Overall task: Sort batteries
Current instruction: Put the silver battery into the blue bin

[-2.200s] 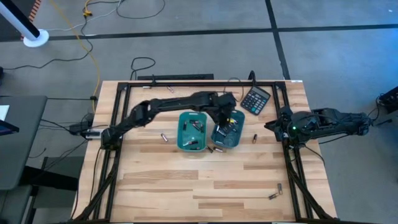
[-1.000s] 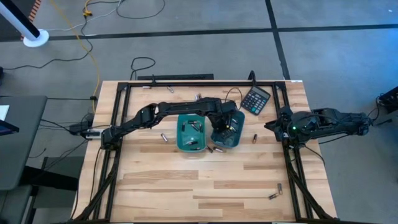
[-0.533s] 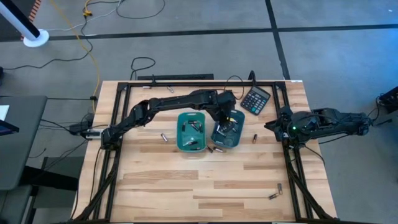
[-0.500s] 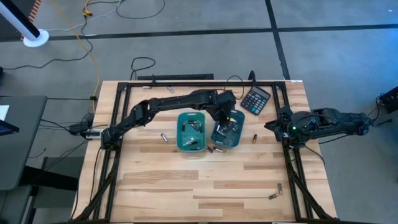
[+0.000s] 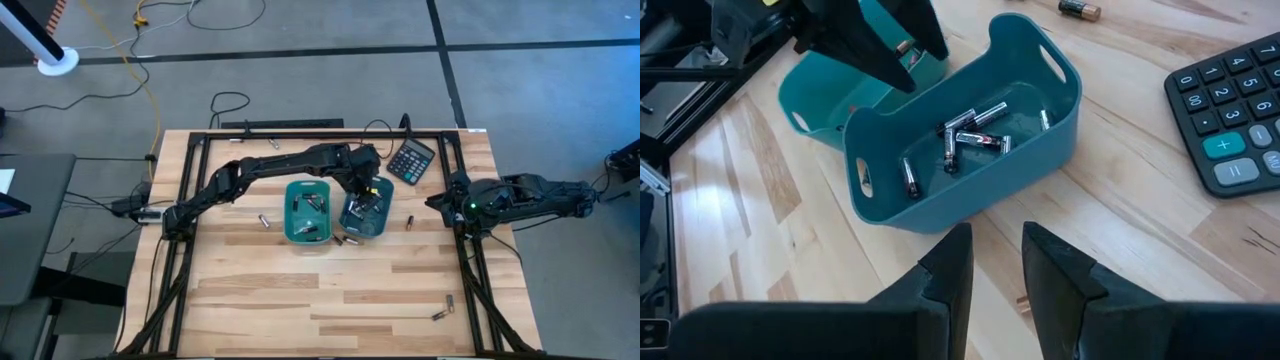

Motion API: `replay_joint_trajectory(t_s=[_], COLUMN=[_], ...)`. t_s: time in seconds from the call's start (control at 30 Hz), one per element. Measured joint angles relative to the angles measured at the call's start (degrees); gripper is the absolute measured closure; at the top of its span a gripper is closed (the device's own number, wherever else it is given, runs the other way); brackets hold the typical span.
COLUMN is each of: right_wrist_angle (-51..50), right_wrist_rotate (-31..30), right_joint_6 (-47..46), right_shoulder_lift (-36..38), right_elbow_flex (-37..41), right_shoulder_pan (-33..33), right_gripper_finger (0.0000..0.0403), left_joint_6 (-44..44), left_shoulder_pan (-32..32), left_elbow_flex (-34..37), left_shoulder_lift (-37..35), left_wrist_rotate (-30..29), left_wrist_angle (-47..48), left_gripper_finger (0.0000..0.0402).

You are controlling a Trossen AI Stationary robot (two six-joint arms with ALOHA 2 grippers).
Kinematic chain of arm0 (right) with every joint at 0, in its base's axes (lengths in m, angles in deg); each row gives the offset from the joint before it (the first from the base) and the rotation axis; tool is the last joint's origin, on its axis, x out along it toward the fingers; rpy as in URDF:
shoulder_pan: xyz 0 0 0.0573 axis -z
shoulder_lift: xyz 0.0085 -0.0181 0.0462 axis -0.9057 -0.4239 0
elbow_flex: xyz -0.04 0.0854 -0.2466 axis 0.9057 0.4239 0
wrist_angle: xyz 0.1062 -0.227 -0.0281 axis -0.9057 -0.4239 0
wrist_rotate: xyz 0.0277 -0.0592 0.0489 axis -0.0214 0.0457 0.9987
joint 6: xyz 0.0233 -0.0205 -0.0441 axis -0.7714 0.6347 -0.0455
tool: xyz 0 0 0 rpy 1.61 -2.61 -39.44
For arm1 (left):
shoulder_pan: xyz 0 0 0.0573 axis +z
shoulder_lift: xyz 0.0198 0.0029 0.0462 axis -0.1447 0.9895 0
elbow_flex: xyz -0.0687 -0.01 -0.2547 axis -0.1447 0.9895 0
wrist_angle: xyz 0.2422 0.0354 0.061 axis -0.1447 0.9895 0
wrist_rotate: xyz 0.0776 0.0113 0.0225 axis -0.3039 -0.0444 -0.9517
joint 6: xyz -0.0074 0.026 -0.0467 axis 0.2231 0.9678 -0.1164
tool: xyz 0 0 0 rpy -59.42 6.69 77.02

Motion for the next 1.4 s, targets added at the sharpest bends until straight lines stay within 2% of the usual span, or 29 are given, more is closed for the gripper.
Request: replay_joint_trajectory(t_s=[0.17, 0.43, 0.7, 0.83, 1.1, 1.33, 1.4], right_wrist_angle=[-0.02, -0.02, -0.04, -0.04, -0.16, -0.44, -0.45], right_wrist_rotate=[0.0, 0.01, 0.04, 0.33, 0.57, 0.57, 0.57], right_joint_6=[0.0, 0.38, 0.65, 0.69, 0.87, 0.83, 0.68], right_shoulder_lift=[0.0, 0.0, 0.0, 0.0, 0.0, 0.0, 0.0], right_elbow_flex=[0.0, 0.0, 0.0, 0.0, 0.0, 0.0, 0.0], right_shoulder_pan=[0.01, 0.0, 0.0, 0.0, 0.0, 0.0, 0.0], right_gripper_finger=[0.0294, 0.0294, 0.0294, 0.0294, 0.0294, 0.0294, 0.0294], left_joint_6=[0.32, -3.41, -3.31, -3.64, -2.49, -6.16, -5.27], left_shoulder_pan=[-0.07, -0.13, -0.39, -0.28, -0.24, -0.24, -0.2], left_elbow_flex=[0.0, 0.0, 0.02, 0.02, 0.02, 0.02, 0.07], left_shoulder_lift=[0.0, 0.02, 0.04, 0.04, 0.04, -0.06, -0.65], left_wrist_rotate=[-3.86, -4.05, -4.31, -5.04, -6.87, -5.79, -7.34], left_wrist_angle=[-4.42, -7.1, -8.37, -8.41, -7.54, -7.05, -6.25], left_gripper_finger=[0.017, 0.0168, 0.0162, 0.0133, 0.004, 0.0025, 0.0025])
